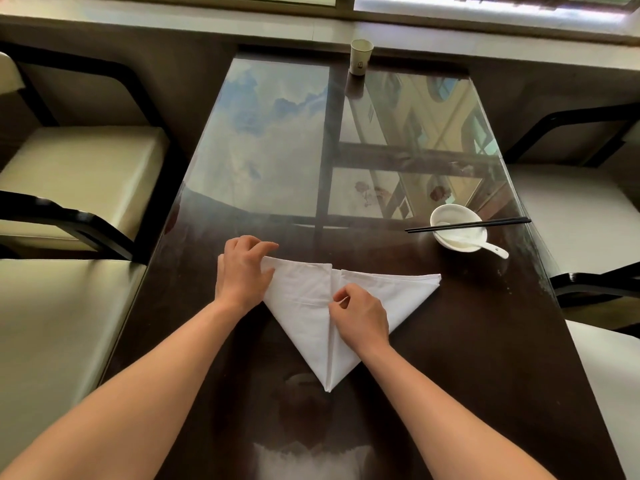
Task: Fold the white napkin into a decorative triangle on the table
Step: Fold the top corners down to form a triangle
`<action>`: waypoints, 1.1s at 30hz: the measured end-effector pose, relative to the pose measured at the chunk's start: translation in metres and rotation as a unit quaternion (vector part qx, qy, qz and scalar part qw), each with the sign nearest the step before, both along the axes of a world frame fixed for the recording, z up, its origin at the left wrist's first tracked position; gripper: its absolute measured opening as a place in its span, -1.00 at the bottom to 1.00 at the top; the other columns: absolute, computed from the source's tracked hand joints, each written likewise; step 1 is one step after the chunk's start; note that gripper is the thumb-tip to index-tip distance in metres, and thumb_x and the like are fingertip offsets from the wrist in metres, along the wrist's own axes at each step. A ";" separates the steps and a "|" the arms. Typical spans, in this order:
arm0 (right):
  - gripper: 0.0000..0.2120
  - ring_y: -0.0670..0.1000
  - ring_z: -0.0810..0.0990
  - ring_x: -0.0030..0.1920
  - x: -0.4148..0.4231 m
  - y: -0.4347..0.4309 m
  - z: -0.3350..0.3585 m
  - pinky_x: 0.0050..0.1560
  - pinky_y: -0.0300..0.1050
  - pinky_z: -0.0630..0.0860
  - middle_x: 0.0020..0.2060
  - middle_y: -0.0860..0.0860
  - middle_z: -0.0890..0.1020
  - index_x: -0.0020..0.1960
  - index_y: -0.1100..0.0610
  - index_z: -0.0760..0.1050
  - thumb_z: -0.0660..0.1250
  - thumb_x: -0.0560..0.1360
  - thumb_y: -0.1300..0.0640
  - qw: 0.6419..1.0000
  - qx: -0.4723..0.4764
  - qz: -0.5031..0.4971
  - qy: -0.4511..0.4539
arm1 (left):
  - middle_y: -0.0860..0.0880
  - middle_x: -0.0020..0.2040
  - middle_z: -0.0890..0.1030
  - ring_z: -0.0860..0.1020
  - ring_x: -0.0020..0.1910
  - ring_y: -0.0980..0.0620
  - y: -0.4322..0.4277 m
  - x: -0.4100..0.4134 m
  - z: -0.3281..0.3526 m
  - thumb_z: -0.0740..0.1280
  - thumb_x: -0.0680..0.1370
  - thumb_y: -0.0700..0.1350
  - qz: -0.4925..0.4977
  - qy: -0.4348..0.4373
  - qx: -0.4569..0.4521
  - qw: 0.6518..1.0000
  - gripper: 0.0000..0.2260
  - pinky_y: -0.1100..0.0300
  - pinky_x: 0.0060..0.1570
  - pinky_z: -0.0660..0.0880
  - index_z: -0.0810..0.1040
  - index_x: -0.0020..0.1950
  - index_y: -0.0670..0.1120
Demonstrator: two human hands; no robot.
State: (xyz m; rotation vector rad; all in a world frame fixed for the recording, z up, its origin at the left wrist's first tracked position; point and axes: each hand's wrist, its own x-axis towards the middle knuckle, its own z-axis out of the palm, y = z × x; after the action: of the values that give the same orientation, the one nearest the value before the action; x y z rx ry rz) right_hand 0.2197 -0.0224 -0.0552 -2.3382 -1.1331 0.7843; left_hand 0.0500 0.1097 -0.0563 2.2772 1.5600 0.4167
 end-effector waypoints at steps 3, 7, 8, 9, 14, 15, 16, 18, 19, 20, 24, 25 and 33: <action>-0.91 0.01 0.56 -0.10 -0.003 -0.006 0.000 -0.26 -0.14 0.46 -0.11 -0.05 0.62 0.02 0.03 0.53 0.33 0.52 0.11 0.995 0.057 0.049 -0.072 | -0.17 0.29 0.50 0.35 0.37 -0.18 -0.014 -0.001 -0.003 0.48 0.49 -0.17 -0.015 0.002 0.035 0.999 -0.61 -0.16 0.26 0.34 0.58 0.31 -0.04; -0.48 0.16 0.34 0.45 -0.010 -0.018 -0.006 0.34 0.13 0.41 0.45 0.05 0.42 0.45 0.06 0.38 0.35 0.53 -0.03 0.952 0.075 0.219 -0.200 | -0.14 0.57 0.25 0.10 0.58 -0.16 -0.031 0.000 -0.017 0.28 0.61 0.08 -0.109 0.072 0.042 0.991 -0.56 -0.21 0.51 0.06 0.40 0.50 0.07; -0.40 0.15 0.16 0.56 -0.011 -0.021 -0.009 0.49 0.18 0.22 0.56 0.05 0.27 0.54 0.06 0.26 0.29 0.56 -0.10 0.943 0.043 0.251 -0.213 | -0.09 0.62 0.14 -0.02 0.61 -0.12 -0.033 -0.001 -0.022 0.15 0.64 0.17 -0.130 0.106 0.027 0.985 -0.52 -0.18 0.54 -0.06 0.28 0.56 0.13; -0.35 0.12 0.00 0.61 -0.012 -0.023 -0.013 0.56 0.19 0.03 0.61 0.03 0.13 0.59 0.06 0.14 0.20 0.59 -0.16 0.935 0.010 0.275 -0.223 | -0.06 0.65 0.02 -0.14 0.61 -0.09 -0.034 -0.001 -0.027 0.02 0.64 0.25 -0.143 0.140 0.012 0.980 -0.48 -0.16 0.55 -0.16 0.15 0.59 0.17; -0.32 0.08 -0.13 0.62 -0.016 -0.041 -0.025 0.58 0.20 -0.20 0.63 0.04 0.01 0.62 0.11 0.02 0.01 0.63 -0.23 0.914 -0.023 0.320 -0.248 | 0.01 0.63 -0.25 -0.39 0.55 -0.01 -0.038 -0.013 -0.047 -0.22 0.56 0.40 -0.171 0.204 -0.012 0.964 -0.38 -0.15 0.52 -0.32 -0.18 0.59 0.25; -0.32 0.07 -0.12 0.62 -0.017 -0.043 -0.026 0.58 0.20 -0.19 0.63 0.05 0.02 0.62 0.12 0.02 0.01 0.63 -0.23 0.912 -0.022 0.325 -0.250 | 0.01 0.63 -0.27 -0.41 0.55 0.00 -0.038 -0.016 -0.049 -0.22 0.56 0.41 -0.172 0.206 -0.012 0.963 -0.38 -0.15 0.51 -0.34 -0.21 0.59 0.26; -0.31 0.07 -0.11 0.62 -0.017 -0.045 -0.027 0.58 0.19 -0.20 0.63 0.05 0.01 0.62 0.12 0.01 0.00 0.63 -0.23 0.910 -0.023 0.328 -0.252 | 0.02 0.62 -0.30 -0.43 0.54 0.01 -0.038 -0.017 -0.050 -0.22 0.56 0.42 -0.171 0.206 -0.013 0.963 -0.39 -0.15 0.51 -0.35 -0.23 0.58 0.28; -0.31 0.06 -0.13 0.62 -0.017 -0.044 -0.027 0.58 0.19 -0.20 0.63 0.05 -0.01 0.63 0.11 -0.01 -0.01 0.63 -0.24 0.909 -0.025 0.331 -0.253 | 0.04 0.61 -0.34 -0.46 0.52 0.02 -0.038 -0.018 -0.051 -0.22 0.56 0.43 -0.172 0.204 -0.020 0.964 -0.39 -0.15 0.50 -0.37 -0.28 0.56 0.30; -0.32 0.06 -0.14 0.62 -0.016 -0.043 -0.026 0.58 0.20 -0.20 0.63 0.04 -0.02 0.62 0.10 -0.01 -0.01 0.63 -0.24 0.909 -0.023 0.331 -0.251 | 0.04 0.60 -0.36 -0.46 0.52 0.03 -0.037 -0.017 -0.051 -0.23 0.55 0.44 -0.173 0.203 -0.023 0.964 -0.39 -0.15 0.50 -0.37 -0.30 0.55 0.30; -0.32 0.06 -0.14 0.62 -0.016 -0.041 -0.025 0.58 0.20 -0.20 0.63 0.04 -0.02 0.62 0.09 -0.01 0.00 0.63 -0.24 0.908 -0.016 0.334 -0.252 | 0.04 0.60 -0.37 -0.47 0.52 0.03 -0.037 -0.017 -0.050 -0.23 0.55 0.44 -0.175 0.200 -0.026 0.964 -0.39 -0.15 0.50 -0.37 -0.30 0.55 0.31; -0.33 0.08 -0.12 0.62 -0.019 -0.043 -0.024 0.57 0.24 -0.15 0.63 0.04 -0.01 0.63 0.07 0.00 0.00 0.63 -0.23 0.894 -0.006 0.371 -0.251 | 0.04 0.60 -0.37 -0.48 0.51 0.02 -0.037 -0.018 -0.049 -0.24 0.54 0.45 -0.175 0.197 -0.031 0.964 -0.39 -0.15 0.49 -0.39 -0.31 0.54 0.32; -0.33 0.08 -0.15 0.62 -0.020 -0.046 -0.026 0.56 0.25 -0.16 0.64 0.02 -0.03 0.63 0.06 -0.04 -0.02 0.63 -0.23 0.892 -0.011 0.379 -0.247 | 0.05 0.60 -0.38 -0.49 0.50 0.01 -0.037 -0.018 -0.048 -0.25 0.53 0.46 -0.172 0.200 -0.032 0.964 -0.39 -0.17 0.48 -0.40 -0.31 0.54 0.33; -0.37 0.07 -0.14 0.61 -0.022 -0.071 -0.031 0.56 0.28 -0.07 0.63 -0.01 -0.04 0.62 0.07 0.02 -0.05 0.66 -0.23 0.870 0.001 0.429 -0.243 | 0.07 0.58 -0.40 -0.53 0.48 -0.15 -0.034 -0.018 -0.043 -0.29 0.46 0.53 -0.148 0.230 -0.045 0.961 -0.40 -0.29 0.42 -0.43 -0.39 0.46 0.44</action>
State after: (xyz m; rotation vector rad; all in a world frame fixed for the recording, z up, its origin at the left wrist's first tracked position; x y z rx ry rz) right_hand 0.1975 -0.0935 -0.0858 -2.0110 -2.4683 0.4218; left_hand 0.0323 0.0757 -0.0997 2.6012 1.3513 -0.2780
